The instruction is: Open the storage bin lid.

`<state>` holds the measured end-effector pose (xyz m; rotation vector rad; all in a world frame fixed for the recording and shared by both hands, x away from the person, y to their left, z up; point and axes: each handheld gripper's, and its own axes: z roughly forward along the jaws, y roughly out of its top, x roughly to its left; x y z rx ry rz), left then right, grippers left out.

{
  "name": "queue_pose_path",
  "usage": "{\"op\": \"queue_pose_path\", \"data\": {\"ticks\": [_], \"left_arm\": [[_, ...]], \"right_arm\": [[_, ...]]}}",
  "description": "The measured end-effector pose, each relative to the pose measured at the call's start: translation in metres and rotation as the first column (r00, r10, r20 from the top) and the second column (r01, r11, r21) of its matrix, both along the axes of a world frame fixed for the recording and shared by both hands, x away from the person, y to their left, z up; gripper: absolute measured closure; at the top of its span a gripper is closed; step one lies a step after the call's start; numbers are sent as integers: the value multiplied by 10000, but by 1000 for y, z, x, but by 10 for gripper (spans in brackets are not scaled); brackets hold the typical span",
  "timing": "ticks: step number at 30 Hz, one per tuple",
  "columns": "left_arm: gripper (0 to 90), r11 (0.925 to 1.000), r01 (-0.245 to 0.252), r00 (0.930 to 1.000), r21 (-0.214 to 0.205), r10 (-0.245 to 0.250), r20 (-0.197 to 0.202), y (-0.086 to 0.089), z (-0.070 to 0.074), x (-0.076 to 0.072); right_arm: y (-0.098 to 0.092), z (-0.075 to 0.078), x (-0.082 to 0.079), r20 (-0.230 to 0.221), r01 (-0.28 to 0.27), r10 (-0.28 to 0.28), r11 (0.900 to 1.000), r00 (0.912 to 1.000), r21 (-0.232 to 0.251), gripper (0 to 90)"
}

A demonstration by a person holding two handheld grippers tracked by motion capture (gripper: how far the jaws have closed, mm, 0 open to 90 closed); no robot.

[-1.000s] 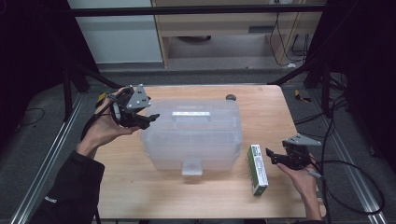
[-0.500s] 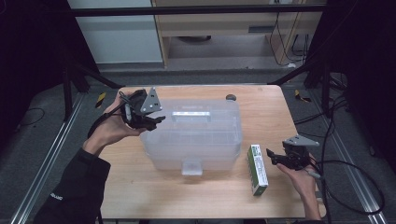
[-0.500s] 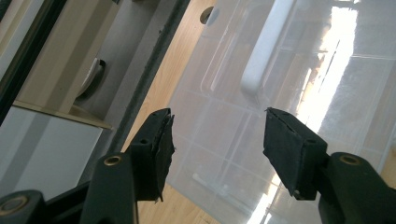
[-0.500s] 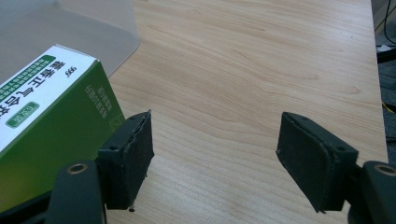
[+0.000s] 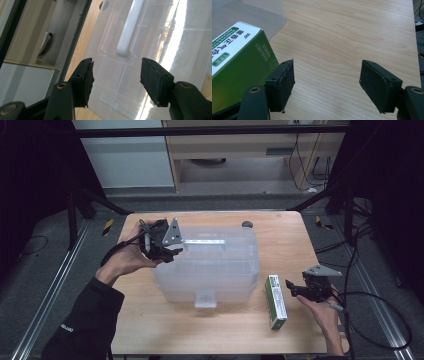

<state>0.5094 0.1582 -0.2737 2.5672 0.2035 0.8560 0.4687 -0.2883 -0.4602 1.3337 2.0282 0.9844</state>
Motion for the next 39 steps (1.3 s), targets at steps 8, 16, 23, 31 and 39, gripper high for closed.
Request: {"op": "queue_pose_path", "data": {"ticks": [8, 16, 23, 31, 39], "left_arm": [[438, 9990, 224, 9997, 390, -225, 26, -9, -3, 1], [452, 9979, 365, 9993, 543, -368, 48, -17, -4, 1], [464, 9954, 520, 9983, 801, -539, 209, -25, -7, 4], [500, 9925, 534, 9981, 1102, -564, 238, -33, -9, 6], [531, 9908, 493, 9981, 1257, -535, 299, -39, -13, 10]], "right_arm": [[0, -1, 0, -41, -5, 5, 10000, 10000, -20, 296], [0, -1, 0, -54, -74, 73, 9999, 10000, -96, 303], [1, -2, 1, -132, -135, 133, 9998, 9998, -158, 308], [1, -3, 1, -240, -214, 209, 9996, 9995, -195, 317], [2, -5, 2, -339, -234, 227, 9995, 9992, -206, 325]]}}
